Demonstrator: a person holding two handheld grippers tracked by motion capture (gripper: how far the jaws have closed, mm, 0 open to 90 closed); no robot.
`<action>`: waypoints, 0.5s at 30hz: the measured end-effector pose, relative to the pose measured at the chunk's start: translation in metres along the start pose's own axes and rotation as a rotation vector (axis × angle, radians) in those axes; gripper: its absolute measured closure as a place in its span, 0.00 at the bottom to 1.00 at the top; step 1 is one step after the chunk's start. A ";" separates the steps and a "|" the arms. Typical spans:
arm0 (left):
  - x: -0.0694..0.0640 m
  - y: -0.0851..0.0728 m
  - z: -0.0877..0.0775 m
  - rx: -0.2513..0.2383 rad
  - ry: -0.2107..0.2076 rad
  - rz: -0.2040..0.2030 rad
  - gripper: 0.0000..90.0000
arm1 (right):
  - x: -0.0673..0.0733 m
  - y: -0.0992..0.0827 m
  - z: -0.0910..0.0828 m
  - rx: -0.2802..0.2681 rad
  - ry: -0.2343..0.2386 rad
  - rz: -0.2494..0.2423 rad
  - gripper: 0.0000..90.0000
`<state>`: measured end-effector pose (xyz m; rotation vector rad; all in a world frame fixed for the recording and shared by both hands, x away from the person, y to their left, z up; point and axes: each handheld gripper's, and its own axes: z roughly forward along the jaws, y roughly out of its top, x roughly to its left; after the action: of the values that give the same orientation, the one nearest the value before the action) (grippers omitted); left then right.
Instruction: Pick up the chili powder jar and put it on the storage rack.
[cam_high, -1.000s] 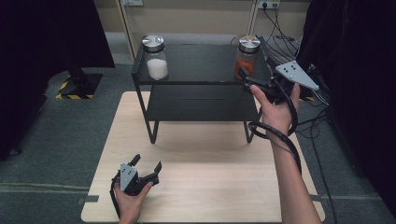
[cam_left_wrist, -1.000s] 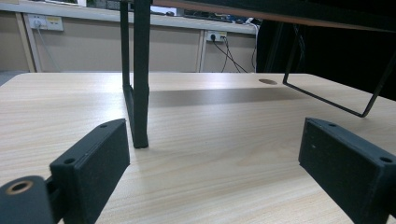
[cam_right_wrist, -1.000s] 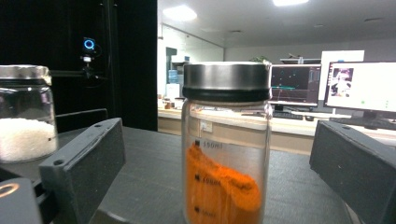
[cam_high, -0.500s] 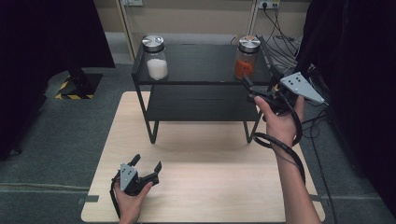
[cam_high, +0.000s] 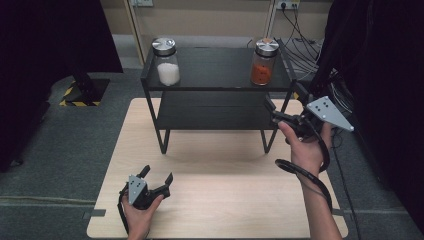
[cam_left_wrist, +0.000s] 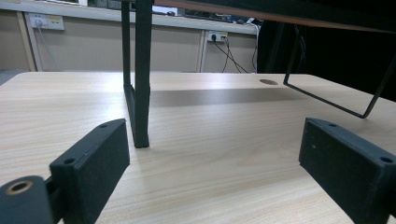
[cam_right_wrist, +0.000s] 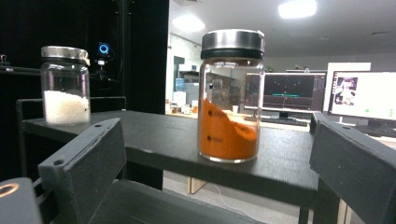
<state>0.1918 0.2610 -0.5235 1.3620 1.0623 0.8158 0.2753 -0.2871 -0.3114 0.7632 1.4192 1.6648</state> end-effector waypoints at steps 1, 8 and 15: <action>0.000 0.000 0.000 0.000 0.000 0.000 0.09 | 0.001 -0.002 -0.002 -0.003 0.001 -0.003 0.04; 0.000 0.000 0.000 -0.003 0.000 -0.001 0.09 | 0.002 -0.011 -0.013 0.008 0.020 -0.007 0.04; 0.000 -0.001 0.000 -0.004 0.001 -0.001 0.09 | 0.003 -0.017 -0.022 0.019 0.026 -0.009 0.04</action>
<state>0.1915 0.2608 -0.5242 1.3574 1.0614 0.8174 0.2584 -0.2946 -0.3323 0.7477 1.4565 1.6618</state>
